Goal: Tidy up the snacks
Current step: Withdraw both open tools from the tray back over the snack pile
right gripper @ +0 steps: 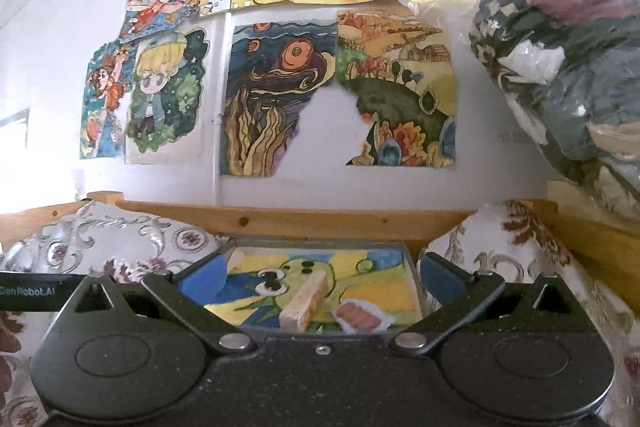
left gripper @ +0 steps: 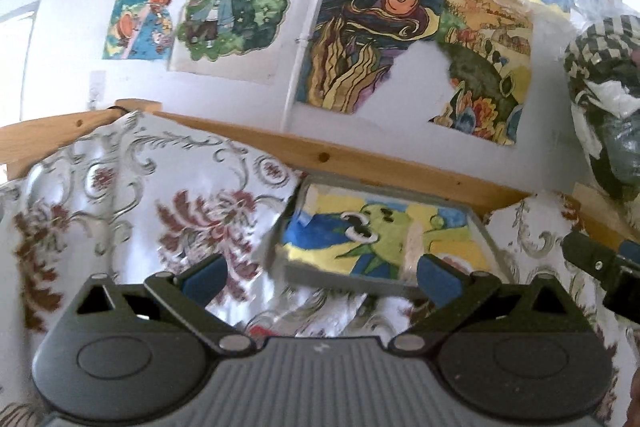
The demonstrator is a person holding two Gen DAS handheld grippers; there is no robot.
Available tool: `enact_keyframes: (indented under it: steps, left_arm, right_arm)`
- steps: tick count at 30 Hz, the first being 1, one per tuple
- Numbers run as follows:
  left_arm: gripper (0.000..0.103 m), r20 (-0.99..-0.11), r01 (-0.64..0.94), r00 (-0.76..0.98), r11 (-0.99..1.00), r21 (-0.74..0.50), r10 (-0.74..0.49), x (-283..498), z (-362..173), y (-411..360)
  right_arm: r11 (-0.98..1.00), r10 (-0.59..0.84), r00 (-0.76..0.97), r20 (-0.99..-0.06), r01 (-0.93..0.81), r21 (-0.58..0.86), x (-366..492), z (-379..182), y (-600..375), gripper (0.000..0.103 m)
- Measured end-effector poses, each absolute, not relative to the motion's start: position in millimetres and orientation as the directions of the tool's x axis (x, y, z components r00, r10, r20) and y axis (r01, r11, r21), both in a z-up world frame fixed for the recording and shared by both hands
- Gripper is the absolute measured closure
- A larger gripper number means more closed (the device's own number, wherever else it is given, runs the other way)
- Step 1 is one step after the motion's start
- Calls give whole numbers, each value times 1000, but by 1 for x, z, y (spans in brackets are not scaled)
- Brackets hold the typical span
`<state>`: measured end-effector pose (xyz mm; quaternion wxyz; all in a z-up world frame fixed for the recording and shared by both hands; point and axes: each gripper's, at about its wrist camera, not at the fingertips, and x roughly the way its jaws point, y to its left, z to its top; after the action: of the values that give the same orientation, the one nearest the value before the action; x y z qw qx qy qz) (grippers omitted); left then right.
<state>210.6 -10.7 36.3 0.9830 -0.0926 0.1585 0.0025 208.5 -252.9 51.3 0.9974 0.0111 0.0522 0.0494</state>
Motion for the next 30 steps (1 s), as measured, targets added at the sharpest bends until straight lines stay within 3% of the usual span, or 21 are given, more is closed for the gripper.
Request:
enact_keyframes:
  steps: [7, 20, 30]
  left_arm:
    - [0, -345, -35, 938, 990, -136, -14, 179, 17, -4]
    - [0, -463, -17, 886, 996, -82, -23, 152, -25, 2]
    - [0, -510, -12, 860, 998, -56, -18, 151, -42, 3]
  right_arm:
    - [991, 131, 974, -187, -130, 20, 172, 26, -237, 1]
    - [989, 142, 893, -427, -148, 20, 155, -17, -225, 1]
    - [985, 146, 848, -510, -172, -4, 160, -32, -216, 1]
